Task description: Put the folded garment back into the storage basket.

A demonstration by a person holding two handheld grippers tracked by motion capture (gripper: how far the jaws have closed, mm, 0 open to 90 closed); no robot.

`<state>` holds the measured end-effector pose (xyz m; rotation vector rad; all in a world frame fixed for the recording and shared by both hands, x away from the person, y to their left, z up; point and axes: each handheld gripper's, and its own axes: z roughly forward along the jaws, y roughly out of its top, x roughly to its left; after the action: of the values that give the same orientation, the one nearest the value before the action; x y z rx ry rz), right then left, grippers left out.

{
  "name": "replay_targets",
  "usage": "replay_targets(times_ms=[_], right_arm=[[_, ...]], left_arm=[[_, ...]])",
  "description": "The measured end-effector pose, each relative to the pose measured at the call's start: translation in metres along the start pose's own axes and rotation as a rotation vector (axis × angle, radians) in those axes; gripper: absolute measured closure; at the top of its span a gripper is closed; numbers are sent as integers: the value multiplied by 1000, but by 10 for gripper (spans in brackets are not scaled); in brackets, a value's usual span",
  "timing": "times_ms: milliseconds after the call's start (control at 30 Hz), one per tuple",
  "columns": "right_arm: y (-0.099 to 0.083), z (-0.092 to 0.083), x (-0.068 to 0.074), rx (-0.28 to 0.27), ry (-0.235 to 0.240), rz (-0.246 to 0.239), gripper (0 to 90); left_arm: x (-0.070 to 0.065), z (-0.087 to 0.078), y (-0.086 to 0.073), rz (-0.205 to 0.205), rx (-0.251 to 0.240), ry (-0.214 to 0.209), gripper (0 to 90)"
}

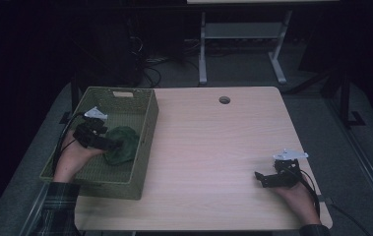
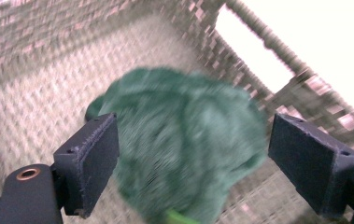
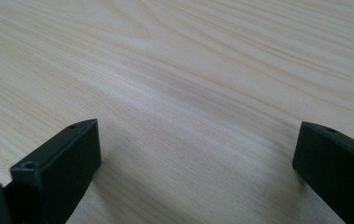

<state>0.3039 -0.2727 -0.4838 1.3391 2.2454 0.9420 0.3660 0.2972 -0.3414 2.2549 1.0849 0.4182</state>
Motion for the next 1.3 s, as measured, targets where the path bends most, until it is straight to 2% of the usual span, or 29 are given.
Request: replay_targets(times_ms=[67,167,200,233,367,567,800,1067,1300], right_arm=[[0,0,0,0,0,0,7],[0,0,0,0,0,0,7],[0,0,0,0,0,0,7],[0,0,0,0,0,1,7],[0,0,0,0,0,1,7],[0,0,0,0,0,1,7],[0,0,0,0,-1,2,7],[0,0,0,0,-1,2,7],[0,0,0,-1,-1,2,7]], left_arm=[[-3,-2,3,2,-13,-3,157],[-14,-7,13,19,-60,-26,157],[-14,-7,13,19,-60,-26,157],[-20,-8,18,27,-77,-37,157],[-33,-9,27,54,-100,-54,153],[-59,-3,43,94,-125,-108,151],[-92,14,60,144,-123,-162,151],[-128,37,69,194,-112,-214,151],[-147,58,68,210,-106,-249,151]])
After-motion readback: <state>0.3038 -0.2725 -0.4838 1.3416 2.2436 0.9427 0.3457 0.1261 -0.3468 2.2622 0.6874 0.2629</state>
